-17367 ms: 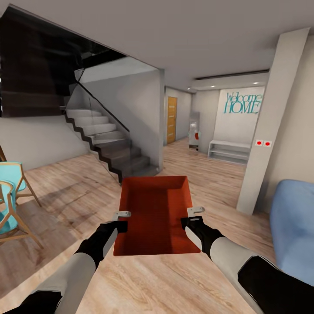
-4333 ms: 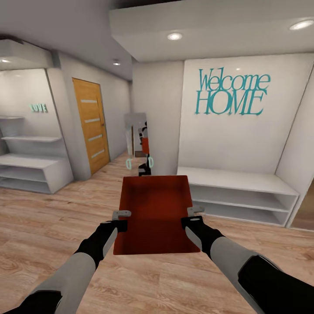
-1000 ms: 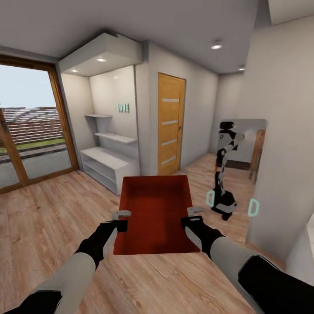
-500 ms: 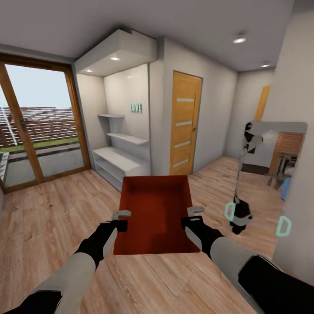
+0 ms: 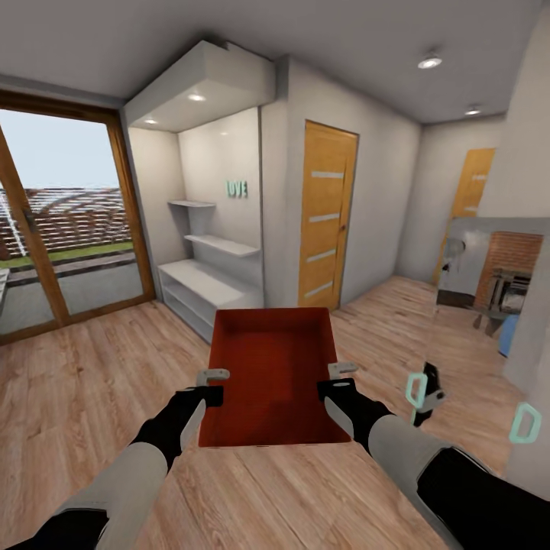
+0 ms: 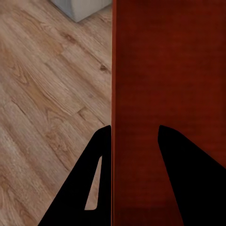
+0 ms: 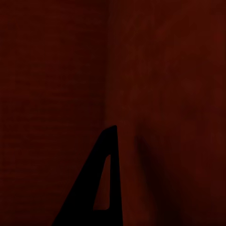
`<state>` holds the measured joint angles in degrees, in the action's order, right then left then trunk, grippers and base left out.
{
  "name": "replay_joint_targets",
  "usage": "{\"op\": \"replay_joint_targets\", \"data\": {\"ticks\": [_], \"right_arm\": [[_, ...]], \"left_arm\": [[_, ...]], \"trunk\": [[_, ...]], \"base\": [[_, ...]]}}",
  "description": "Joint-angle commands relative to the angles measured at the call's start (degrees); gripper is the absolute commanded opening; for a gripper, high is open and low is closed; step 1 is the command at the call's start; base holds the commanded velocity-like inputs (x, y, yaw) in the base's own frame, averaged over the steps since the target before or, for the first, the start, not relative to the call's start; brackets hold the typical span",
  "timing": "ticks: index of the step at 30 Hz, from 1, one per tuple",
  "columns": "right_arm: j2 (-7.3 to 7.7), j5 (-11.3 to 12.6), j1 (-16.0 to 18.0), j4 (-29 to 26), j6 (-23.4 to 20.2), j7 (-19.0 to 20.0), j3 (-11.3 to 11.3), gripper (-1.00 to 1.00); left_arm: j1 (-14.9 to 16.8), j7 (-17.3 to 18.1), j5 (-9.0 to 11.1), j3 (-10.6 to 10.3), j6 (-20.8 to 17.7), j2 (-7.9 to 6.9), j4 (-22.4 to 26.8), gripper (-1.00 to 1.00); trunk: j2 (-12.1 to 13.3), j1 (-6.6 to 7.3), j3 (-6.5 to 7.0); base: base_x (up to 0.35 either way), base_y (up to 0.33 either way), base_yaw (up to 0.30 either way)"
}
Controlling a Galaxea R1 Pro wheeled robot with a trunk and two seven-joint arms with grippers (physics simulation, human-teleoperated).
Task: Move the two storage containers from the living room to the garage. In the garage, place one container on the floor and stack the other container on top of it (either order is fine).
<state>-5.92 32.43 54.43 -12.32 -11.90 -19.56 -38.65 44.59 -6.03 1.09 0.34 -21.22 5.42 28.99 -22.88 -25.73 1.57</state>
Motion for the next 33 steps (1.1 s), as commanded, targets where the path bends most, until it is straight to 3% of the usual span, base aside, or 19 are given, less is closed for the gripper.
{"op": "replay_joint_targets", "data": {"ticks": [1, 33], "right_arm": [[1.26, -1.14, 0.06, -0.25, 1.96, -0.39, 0.95, -1.0], [1.26, -1.14, 0.06, -0.25, 1.96, -0.39, 0.95, -1.0]], "left_arm": [[-0.03, -0.48, 0.32, 0.17, -0.31, -0.06, -0.04, -1.0], [-0.03, -0.48, 0.32, 0.1, -0.31, -0.06, -0.25, -1.0]], "trunk": [[-0.04, -0.05, -0.02], [-0.04, -0.05, -0.02]], "base": [[0.322, 0.0, 0.0], [0.322, 0.0, 0.0]]}}
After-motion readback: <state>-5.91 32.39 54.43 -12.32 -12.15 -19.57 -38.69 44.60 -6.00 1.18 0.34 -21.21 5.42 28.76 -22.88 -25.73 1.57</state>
